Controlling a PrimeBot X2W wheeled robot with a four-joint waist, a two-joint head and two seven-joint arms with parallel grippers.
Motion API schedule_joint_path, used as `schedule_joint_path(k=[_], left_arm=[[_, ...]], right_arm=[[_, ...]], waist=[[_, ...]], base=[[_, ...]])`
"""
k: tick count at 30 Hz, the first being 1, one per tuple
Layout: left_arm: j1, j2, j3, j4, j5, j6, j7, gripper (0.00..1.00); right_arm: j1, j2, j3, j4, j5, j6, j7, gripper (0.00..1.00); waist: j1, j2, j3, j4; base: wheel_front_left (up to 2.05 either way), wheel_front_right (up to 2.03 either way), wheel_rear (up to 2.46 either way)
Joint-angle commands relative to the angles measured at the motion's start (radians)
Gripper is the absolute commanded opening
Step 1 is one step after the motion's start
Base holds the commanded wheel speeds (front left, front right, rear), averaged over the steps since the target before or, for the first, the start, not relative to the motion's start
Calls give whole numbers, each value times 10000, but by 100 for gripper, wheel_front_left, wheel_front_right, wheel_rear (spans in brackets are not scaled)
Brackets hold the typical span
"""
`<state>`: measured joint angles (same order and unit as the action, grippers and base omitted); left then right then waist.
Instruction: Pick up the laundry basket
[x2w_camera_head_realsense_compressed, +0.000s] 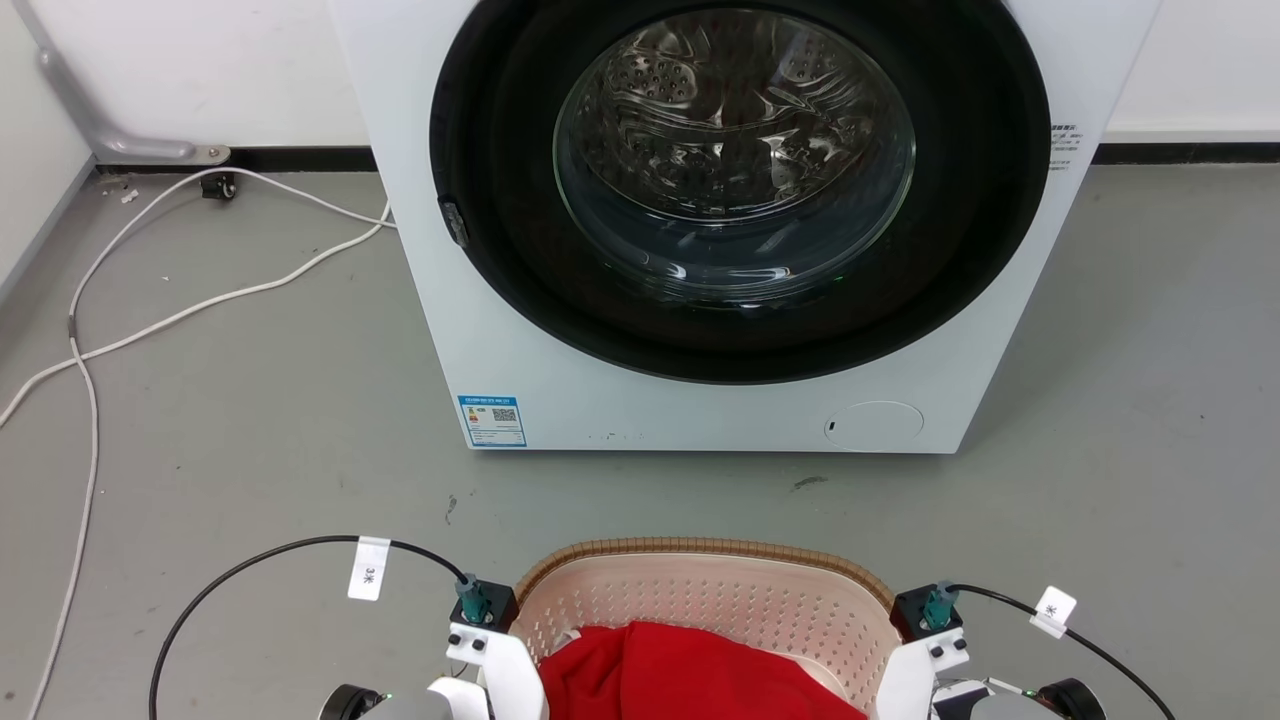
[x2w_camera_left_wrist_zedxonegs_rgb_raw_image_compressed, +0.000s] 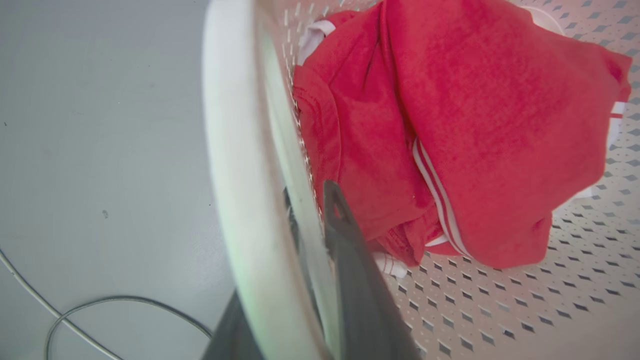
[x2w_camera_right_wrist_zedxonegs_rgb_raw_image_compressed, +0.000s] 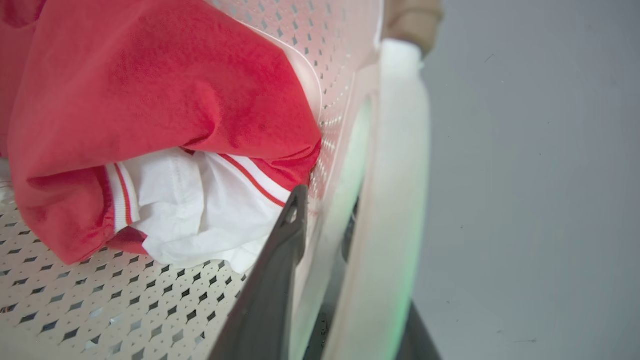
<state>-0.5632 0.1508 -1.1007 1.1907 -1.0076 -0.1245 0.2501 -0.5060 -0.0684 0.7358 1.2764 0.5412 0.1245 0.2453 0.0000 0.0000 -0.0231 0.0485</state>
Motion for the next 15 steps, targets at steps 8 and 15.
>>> schedule_joint_path(k=[8, 15], left_arm=[[-280, -22, -236, 2, -240, -91, -127, 0], [-323, 1, -426, 11, -423, -91, -155, 0]], right_arm=[[-79, -42, 417, 25, 282, 111, -80, 0], [-116, -60, 692, 39, 568, 112, -121, 0]], waist=[[0, 0, -2, 1], [0, 0, 20, 10]], base=[[0, 0, 0], [0, 0, 0]])
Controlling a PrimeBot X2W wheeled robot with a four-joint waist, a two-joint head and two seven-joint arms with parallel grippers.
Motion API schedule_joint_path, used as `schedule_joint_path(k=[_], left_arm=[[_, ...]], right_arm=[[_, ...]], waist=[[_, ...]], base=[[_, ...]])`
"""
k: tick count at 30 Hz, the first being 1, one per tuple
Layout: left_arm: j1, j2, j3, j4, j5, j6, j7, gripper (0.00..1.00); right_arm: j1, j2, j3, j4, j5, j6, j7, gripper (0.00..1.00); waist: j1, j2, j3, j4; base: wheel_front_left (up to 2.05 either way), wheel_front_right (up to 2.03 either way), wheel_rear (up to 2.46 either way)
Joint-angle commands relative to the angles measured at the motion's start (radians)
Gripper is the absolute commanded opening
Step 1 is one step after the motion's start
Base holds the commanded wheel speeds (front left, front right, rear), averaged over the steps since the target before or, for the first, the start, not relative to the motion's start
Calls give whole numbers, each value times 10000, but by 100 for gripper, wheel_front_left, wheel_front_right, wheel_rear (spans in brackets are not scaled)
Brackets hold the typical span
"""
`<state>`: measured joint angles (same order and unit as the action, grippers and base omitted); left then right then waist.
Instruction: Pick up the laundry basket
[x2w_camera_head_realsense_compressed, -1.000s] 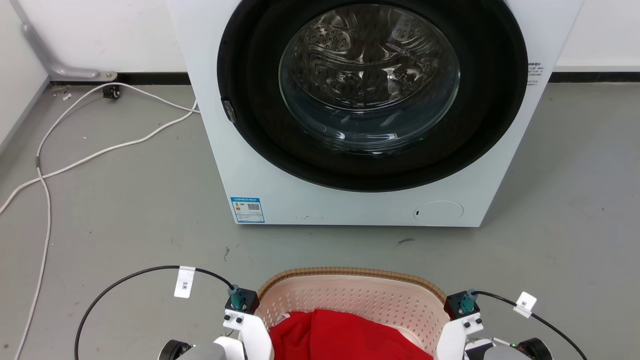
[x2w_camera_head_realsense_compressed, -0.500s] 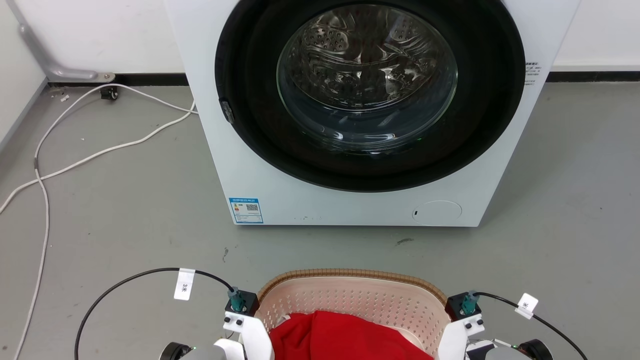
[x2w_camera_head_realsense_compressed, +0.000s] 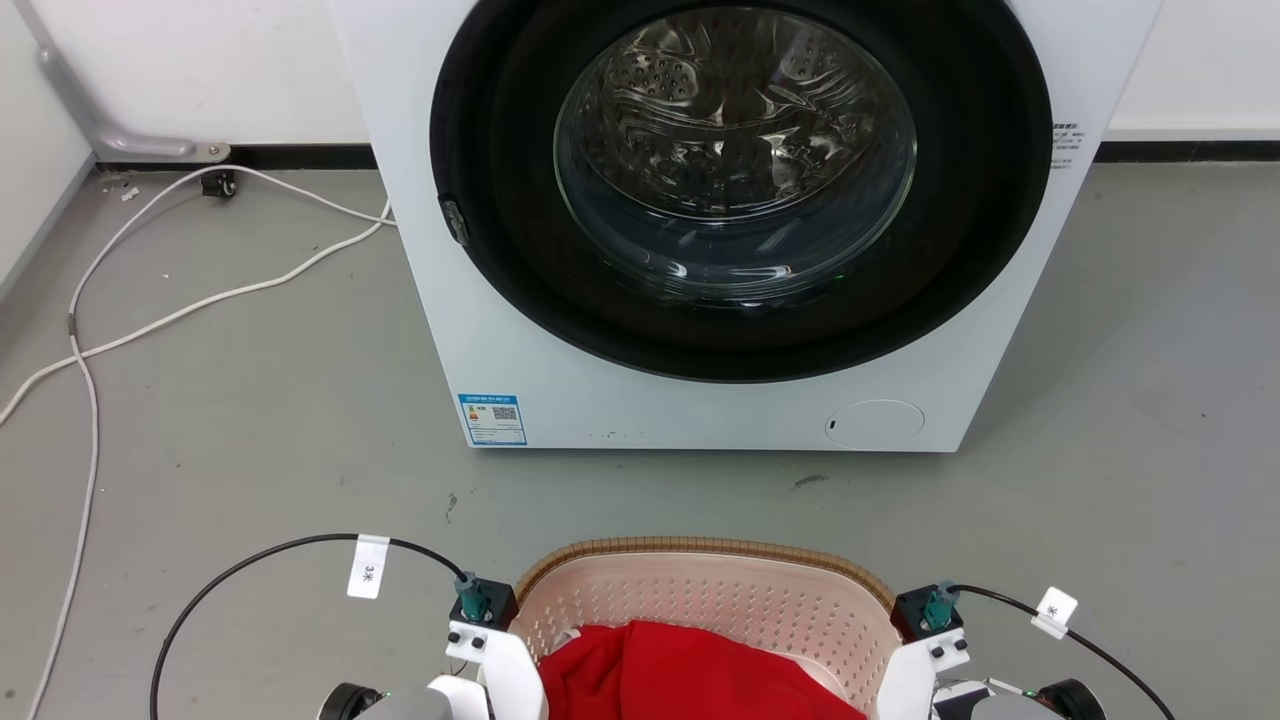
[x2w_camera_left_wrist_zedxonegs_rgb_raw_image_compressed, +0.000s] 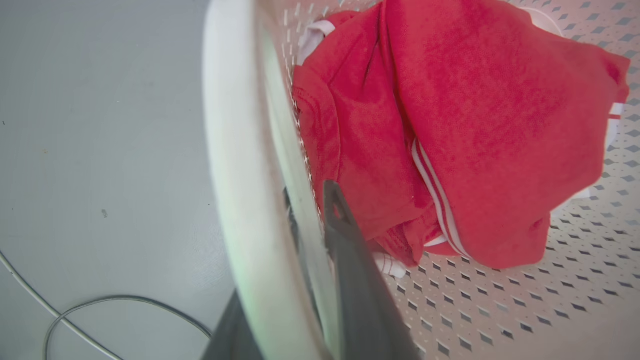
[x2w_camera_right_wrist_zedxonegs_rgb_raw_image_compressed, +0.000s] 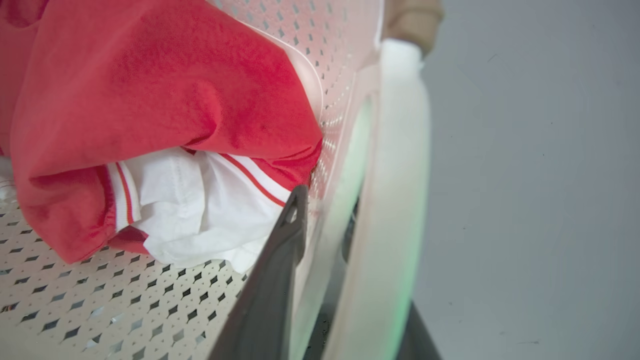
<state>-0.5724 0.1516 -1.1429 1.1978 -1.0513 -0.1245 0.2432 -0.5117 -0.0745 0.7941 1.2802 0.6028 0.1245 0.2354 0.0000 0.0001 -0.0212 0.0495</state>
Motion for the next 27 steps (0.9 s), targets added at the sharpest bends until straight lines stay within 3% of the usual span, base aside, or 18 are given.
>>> schedule_joint_path(k=[1, 27], left_arm=[[-230, -6, -23, -62, -24, -91, -89, 0], [-343, 34, -593, -23, -576, -91, -113, 0]], right_arm=[[-66, -2, 141, 4, -22, 112, -22, 0], [-125, -52, 863, 44, 690, 112, -5, 0]], waist=[[0, -1, 4, 0], [0, -1, 25, -27]], base=[[0, 0, 0], [0, 0, 0]])
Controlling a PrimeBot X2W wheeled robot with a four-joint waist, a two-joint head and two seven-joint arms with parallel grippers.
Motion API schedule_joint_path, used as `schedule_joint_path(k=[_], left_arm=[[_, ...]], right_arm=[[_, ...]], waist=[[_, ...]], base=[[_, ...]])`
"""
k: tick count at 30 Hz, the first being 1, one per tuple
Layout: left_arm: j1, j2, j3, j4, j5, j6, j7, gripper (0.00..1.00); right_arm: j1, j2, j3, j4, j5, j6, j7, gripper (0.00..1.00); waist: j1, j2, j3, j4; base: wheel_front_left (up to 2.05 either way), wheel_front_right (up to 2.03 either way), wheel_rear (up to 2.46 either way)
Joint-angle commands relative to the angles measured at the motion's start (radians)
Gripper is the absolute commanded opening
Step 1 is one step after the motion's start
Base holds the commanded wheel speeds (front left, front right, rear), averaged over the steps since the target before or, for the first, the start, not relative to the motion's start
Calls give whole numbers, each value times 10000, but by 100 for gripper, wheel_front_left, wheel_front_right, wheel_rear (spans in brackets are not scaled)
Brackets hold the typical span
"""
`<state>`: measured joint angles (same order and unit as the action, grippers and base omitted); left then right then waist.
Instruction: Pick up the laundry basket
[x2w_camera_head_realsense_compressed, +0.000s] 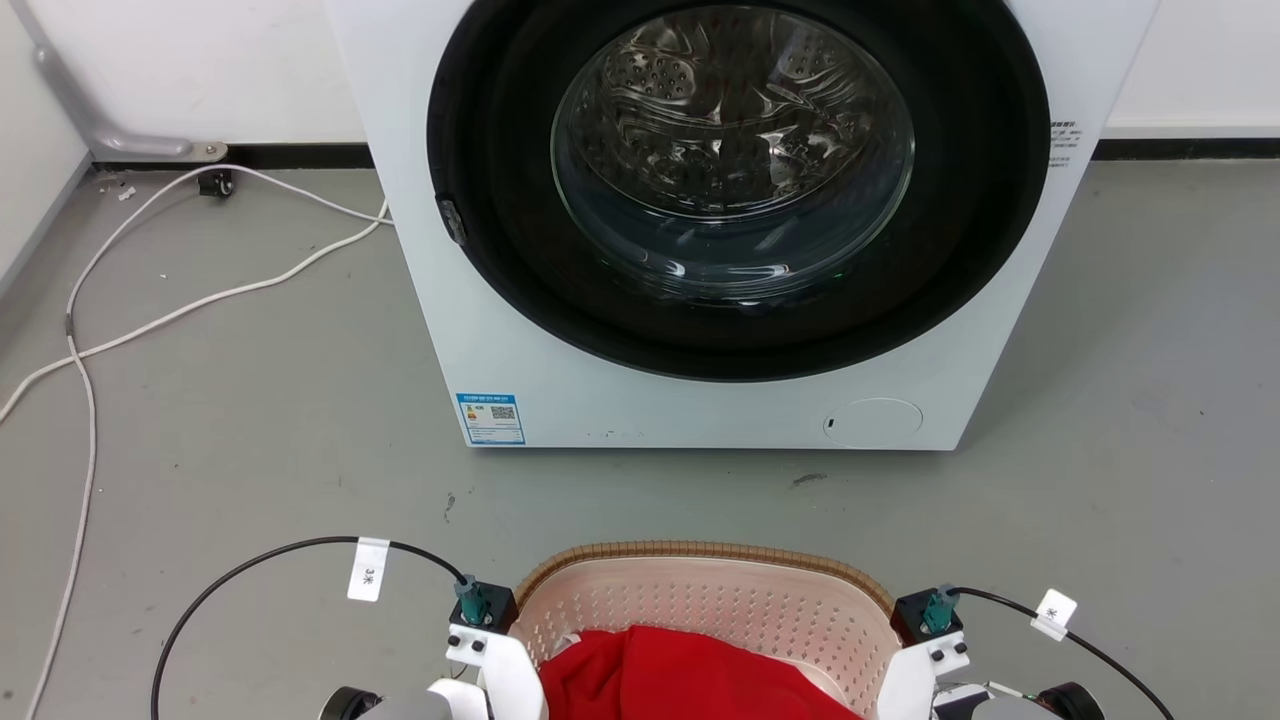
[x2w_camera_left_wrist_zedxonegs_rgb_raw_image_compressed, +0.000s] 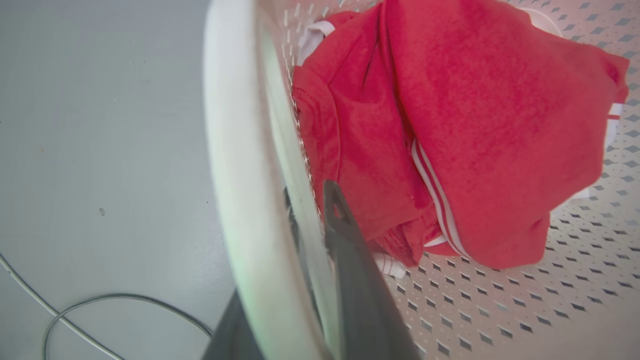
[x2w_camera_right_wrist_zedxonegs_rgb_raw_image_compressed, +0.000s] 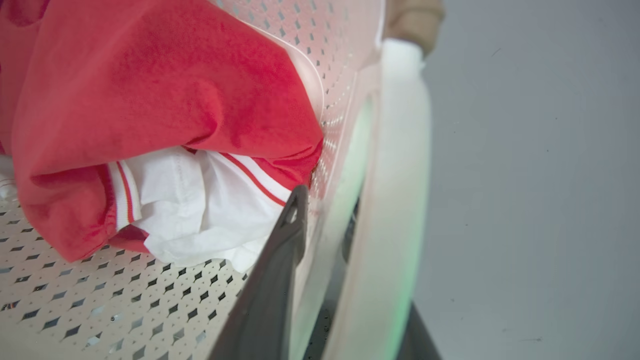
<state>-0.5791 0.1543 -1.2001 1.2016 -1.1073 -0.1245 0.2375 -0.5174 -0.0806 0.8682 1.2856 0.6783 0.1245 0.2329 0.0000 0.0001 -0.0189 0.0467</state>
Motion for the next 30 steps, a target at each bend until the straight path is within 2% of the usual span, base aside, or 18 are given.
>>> schedule_joint_path(k=[1, 30], left_arm=[[-278, 7, -40, -59, -27, -91, -56, 0], [-289, 60, -427, -55, -400, -92, -102, 0]], right_arm=[[-70, 6, 143, -8, -24, 112, 17, 0], [-62, -55, 689, 18, 596, 113, -16, 0]], waist=[[0, -1, 3, 3], [0, -1, 24, 15]], base=[[0, 0, 0], [0, 0, 0]])
